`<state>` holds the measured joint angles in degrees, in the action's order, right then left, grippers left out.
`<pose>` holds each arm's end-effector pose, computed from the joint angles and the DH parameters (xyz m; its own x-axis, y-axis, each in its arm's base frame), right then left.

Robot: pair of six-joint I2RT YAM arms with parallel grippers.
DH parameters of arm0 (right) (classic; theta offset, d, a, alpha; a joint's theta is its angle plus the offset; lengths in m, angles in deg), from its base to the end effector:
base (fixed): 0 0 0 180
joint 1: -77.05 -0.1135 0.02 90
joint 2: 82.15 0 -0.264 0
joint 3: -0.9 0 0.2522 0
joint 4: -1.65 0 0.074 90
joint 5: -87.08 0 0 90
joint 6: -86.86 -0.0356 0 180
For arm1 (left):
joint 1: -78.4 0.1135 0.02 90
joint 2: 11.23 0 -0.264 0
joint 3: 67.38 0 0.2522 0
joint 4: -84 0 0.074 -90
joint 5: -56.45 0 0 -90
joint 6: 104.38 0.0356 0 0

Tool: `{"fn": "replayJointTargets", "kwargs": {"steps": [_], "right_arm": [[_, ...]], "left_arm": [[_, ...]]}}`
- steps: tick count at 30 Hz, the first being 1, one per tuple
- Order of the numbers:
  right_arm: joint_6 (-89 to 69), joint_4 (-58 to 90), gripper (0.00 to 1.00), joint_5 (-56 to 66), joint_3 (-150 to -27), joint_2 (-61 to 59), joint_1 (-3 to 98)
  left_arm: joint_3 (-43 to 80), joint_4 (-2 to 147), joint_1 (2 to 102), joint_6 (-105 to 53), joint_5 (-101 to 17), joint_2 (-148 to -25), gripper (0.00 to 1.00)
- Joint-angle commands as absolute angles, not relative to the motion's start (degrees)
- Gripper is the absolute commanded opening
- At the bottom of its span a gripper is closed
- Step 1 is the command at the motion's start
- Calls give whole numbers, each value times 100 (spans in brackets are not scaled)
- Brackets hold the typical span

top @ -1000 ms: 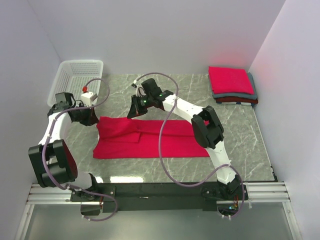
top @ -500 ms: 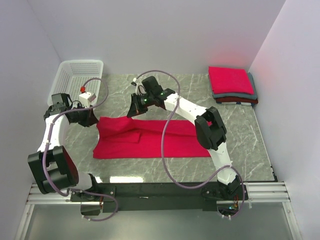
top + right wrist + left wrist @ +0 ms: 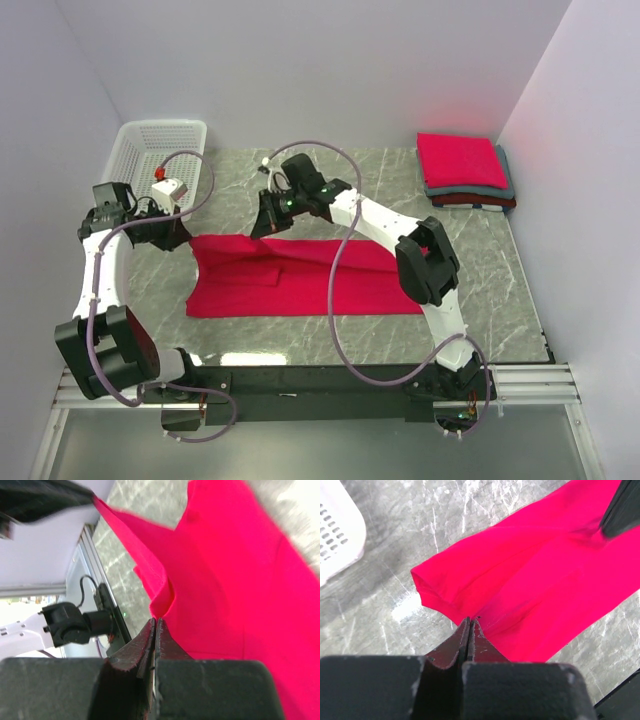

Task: Fold and stack the t-shirts
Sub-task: Fold the tshirt

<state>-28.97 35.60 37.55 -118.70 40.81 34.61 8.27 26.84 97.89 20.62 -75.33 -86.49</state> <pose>0.3503 0.3516 0.2590 -0.7923 -0.2753 -0.5445 -0.6101 0.3700 0.7006 0.2531 0.0644 0.2864 -0.5912 0.2445 -0.7686 0.5304 0.8357 -0.1422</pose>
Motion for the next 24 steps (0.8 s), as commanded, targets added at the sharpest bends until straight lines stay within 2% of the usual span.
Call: {"fn": "replayJointTargets", "kwargs": {"steps": [1, 24], "right_arm": [[-2810, 3501, 0, 3927, -11693, 3686, 3311], [-2837, 3396, 0, 4156, -10946, 3395, 3029]], "left_arm": [[1151, 2462, 9844, 2367, -7723, -8383, 0], [1213, 1214, 9915, 3825, -7591, -8022, 0]]}}
